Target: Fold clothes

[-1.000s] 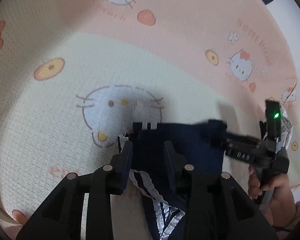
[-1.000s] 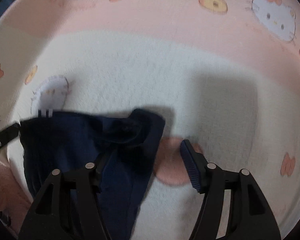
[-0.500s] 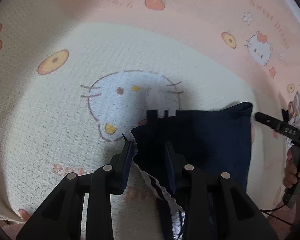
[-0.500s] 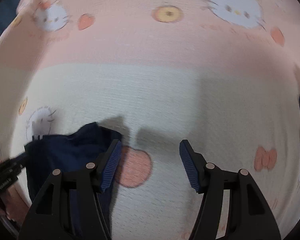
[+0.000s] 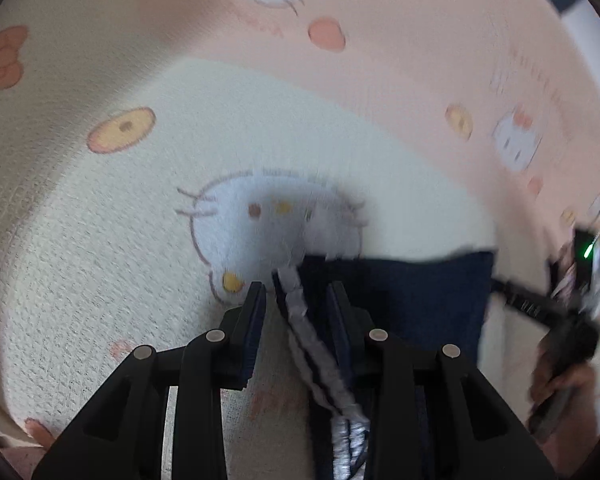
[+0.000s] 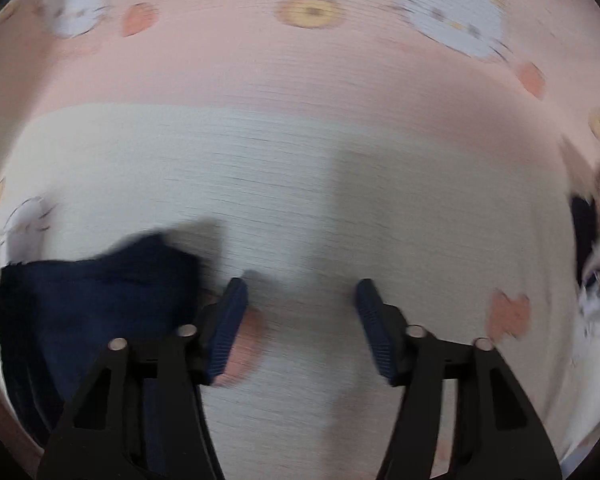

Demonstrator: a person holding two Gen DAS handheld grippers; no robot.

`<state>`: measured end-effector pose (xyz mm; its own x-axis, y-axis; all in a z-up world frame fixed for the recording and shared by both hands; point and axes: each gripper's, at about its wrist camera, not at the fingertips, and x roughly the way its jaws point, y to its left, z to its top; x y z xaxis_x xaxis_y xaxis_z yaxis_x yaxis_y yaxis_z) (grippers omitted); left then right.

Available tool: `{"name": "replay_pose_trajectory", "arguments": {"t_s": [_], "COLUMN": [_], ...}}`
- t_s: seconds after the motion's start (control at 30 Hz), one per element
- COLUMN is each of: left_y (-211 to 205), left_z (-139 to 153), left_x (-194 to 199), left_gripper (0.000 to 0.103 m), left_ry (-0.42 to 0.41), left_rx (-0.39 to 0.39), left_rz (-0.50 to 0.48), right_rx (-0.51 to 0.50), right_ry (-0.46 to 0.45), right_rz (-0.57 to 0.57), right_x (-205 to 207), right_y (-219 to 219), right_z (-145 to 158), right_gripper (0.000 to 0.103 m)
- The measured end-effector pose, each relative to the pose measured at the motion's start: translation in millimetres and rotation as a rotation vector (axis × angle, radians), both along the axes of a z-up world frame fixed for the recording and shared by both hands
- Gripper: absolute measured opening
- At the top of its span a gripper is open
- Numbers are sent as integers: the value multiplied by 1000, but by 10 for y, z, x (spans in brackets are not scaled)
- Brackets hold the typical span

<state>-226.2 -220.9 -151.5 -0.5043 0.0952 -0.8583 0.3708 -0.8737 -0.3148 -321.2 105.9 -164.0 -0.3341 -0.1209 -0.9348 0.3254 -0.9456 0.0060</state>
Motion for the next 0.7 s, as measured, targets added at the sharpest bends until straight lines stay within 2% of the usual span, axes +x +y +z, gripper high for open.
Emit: {"name": "replay_pose_trajectory", "arguments": {"t_s": [0.1,0.17,0.2,0.27,0.3,0.37,0.4,0.43,0.47,0.5,0.53,0.63,0.7], "left_y": [30,97,131,258,280,269,255,237,218,215,220,203,125], "left_z": [-68,-156,-200,-282,-289,-267,-254,-241,-228,-220,-214,-96,0], "left_x": [20,-2,-13,-17,-31,-75,-91,-105,-118,-115,-103,9,129], "left_gripper": [45,45,39,13,13,13,13,14,20,41,49,49,49], "left_ry": [-21,-46,-59,-117,-120,-91,-80,-70,-60,-61,-68,-39,-12], "left_rx": [19,24,26,-59,-73,-59,-45,-28,-11,7,25,34,52], "left_rz": [-17,-47,-63,-96,-97,-82,-77,-72,-68,-64,-62,-62,-33], "right_rx": [-112,-148,-146,-104,-41,32,34,33,35,40,45,32,-45], "right_ry": [1,33,25,-7,-20,11,33,31,34,39,41,43,38], "right_rz": [-10,60,114,208,231,246,232,203,159,130,104,86,95], "right_x": [75,213,243,330,365,457,477,475,464,458,455,528,669], "right_y": [187,57,-87,-289,-400,-503,-482,-427,-332,-248,-163,-63,51], "right_z": [156,290,296,260,175,61,85,99,110,112,116,226,388], "right_gripper": [56,57,58,55,54,52,52,52,56,59,61,58,57]}}
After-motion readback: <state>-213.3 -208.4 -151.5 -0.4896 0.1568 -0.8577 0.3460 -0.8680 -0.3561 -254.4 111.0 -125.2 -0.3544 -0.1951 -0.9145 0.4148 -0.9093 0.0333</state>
